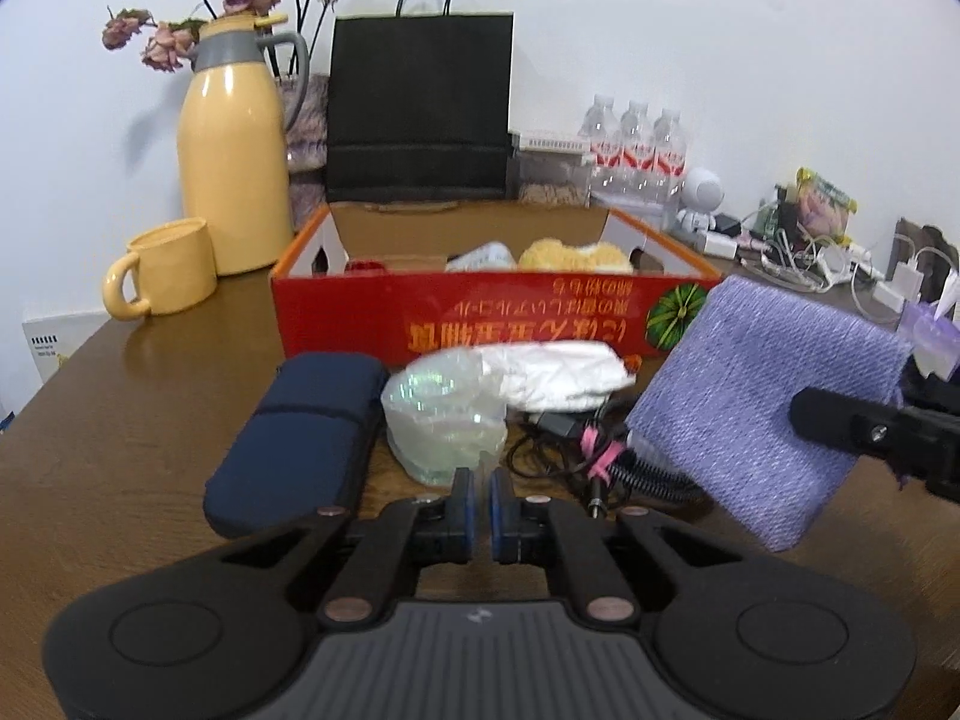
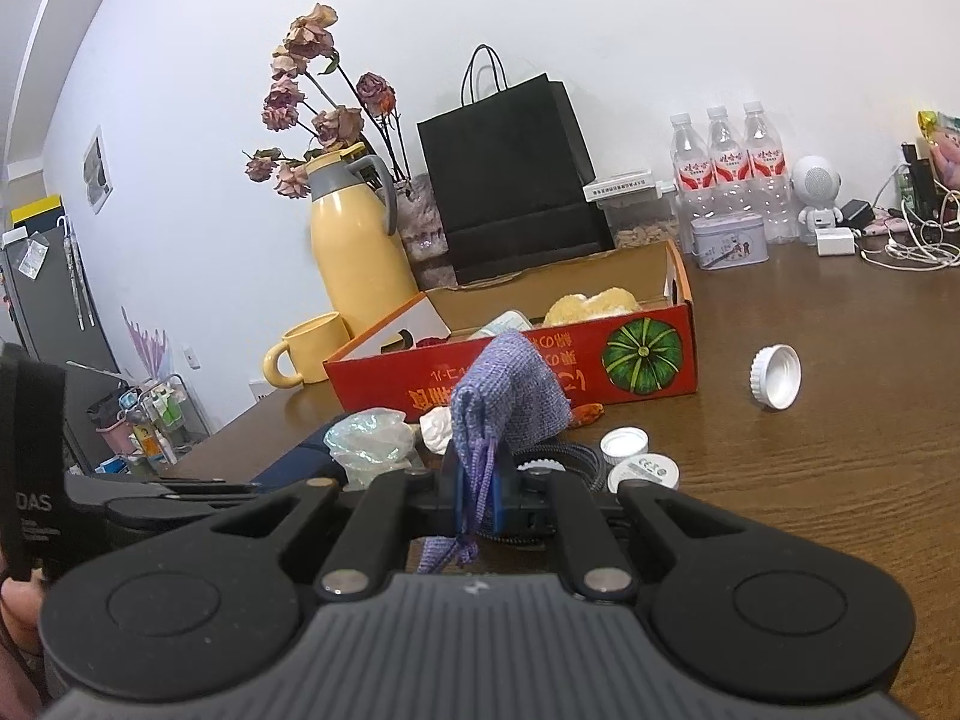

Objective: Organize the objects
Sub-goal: 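Grasp the clear rubber band with the left tool while the right tool lifts the pouch, then carry pouch and band into the red box and open both tools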

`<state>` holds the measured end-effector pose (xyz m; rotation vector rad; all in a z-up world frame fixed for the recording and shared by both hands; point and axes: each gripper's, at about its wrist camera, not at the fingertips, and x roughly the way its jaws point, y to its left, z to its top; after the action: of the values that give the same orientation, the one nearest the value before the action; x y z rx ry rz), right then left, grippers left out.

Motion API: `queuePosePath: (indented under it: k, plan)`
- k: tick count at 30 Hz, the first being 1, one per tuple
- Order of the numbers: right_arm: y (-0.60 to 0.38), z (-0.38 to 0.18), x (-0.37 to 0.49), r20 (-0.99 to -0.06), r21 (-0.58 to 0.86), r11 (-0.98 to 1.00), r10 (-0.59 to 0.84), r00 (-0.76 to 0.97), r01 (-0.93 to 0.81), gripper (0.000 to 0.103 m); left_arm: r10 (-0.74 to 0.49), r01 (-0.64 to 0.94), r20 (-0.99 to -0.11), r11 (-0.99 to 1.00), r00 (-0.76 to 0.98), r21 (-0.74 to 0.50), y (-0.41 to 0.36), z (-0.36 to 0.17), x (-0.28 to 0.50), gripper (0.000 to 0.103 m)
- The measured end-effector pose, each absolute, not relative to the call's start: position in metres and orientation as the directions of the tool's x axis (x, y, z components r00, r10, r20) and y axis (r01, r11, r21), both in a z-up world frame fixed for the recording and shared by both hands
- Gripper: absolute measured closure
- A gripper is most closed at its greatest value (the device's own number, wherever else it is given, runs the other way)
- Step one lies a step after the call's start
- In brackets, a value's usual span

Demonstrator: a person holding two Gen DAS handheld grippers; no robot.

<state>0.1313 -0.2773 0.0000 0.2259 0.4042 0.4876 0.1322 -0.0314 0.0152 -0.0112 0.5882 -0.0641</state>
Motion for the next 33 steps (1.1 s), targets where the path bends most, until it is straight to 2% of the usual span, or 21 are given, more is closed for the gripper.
queuePosePath:
  k: [20,33]
  plan:
    - [-0.236,0.040,0.185,-0.285,0.263,0.853,0.515,0.808,-0.451,0.095,-0.083,0.068,-0.402,0.996,0.912,-0.052,-0.024,0.078,0.176,0.099]
    - [-0.207,0.052,0.257,-0.301,0.233,0.862,0.504,0.810,-0.450,0.094,-0.064,0.043,-0.401,0.997,0.914,-0.061,-0.010,0.084,0.246,0.099]
